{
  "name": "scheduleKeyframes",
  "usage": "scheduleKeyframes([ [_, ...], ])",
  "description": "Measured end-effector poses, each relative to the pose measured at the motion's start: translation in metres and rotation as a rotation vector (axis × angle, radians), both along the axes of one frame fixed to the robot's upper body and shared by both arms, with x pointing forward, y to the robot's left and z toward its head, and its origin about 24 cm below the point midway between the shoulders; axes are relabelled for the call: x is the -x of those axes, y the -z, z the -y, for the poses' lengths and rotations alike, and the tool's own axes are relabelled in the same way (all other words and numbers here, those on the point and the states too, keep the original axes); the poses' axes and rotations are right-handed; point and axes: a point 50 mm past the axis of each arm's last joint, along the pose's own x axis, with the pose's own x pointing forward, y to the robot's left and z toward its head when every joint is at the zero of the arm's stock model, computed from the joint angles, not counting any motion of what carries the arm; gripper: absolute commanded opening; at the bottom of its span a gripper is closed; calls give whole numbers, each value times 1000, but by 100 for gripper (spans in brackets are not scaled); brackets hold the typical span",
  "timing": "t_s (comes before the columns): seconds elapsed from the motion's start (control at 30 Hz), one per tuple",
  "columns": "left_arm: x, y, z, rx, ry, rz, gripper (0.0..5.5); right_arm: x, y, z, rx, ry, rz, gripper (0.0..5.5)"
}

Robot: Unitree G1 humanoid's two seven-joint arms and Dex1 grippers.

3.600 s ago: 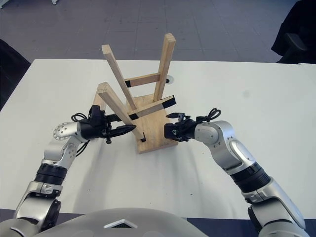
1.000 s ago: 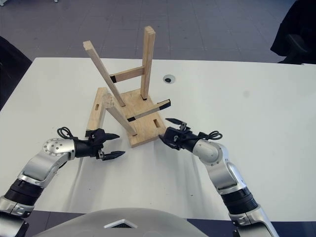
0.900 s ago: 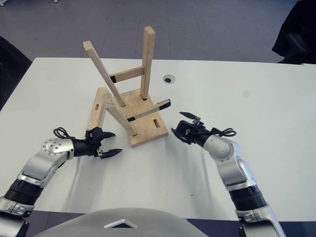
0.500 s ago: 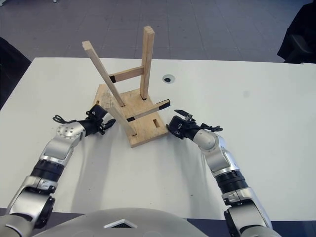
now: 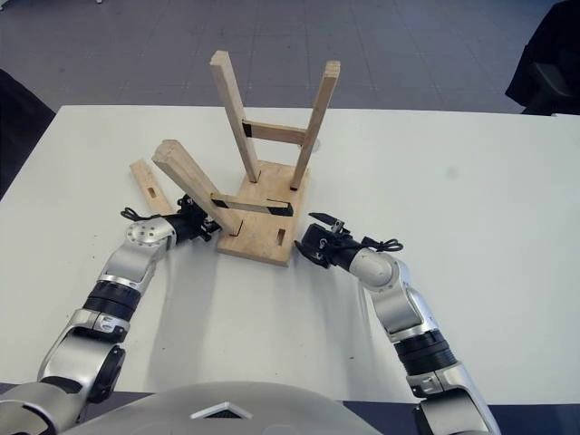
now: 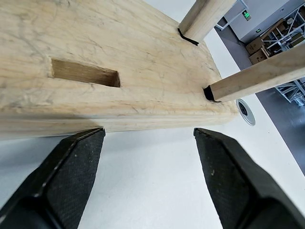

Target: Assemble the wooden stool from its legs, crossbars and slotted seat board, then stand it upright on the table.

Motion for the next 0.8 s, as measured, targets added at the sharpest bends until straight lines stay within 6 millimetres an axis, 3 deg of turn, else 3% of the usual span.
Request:
scheduleKeyframes([
  [0.1, 9, -22, -30, -18, -91, 54, 255, 1, -2, 8, -7, 70, 2, 344],
  [0.2, 12, -51, -52, 83, -274, 105, 255, 3, -2, 10, -11, 99, -5, 344],
  [0.27, 4, -92, -56, 255, -360, 166, 220, 4, -1, 12, -10, 115, -8, 344],
  [0.3, -4, -126, -52, 354, -357, 242, 202, 4, -1, 14, -10, 123, -8, 344],
  [0.37, -10, -191, -34, 527, -277, 356, 164, 4, 0, 16, -8, 139, -8, 344],
  [0.43, -6, -226, -14, 647, -190, 358, 164, 4, 0, 16, -7, 144, -9, 344],
  [0.5, 3, -231, 5, 693, -107, 261, 164, 4, 0, 15, -7, 143, -9, 344],
  [0.57, 16, -223, 20, 636, -49, 130, 164, 4, 1, 14, -7, 139, -10, 344],
  [0.8, 26, -211, 23, 547, -54, 1, 164, 5, 2, 13, -6, 132, -12, 344],
])
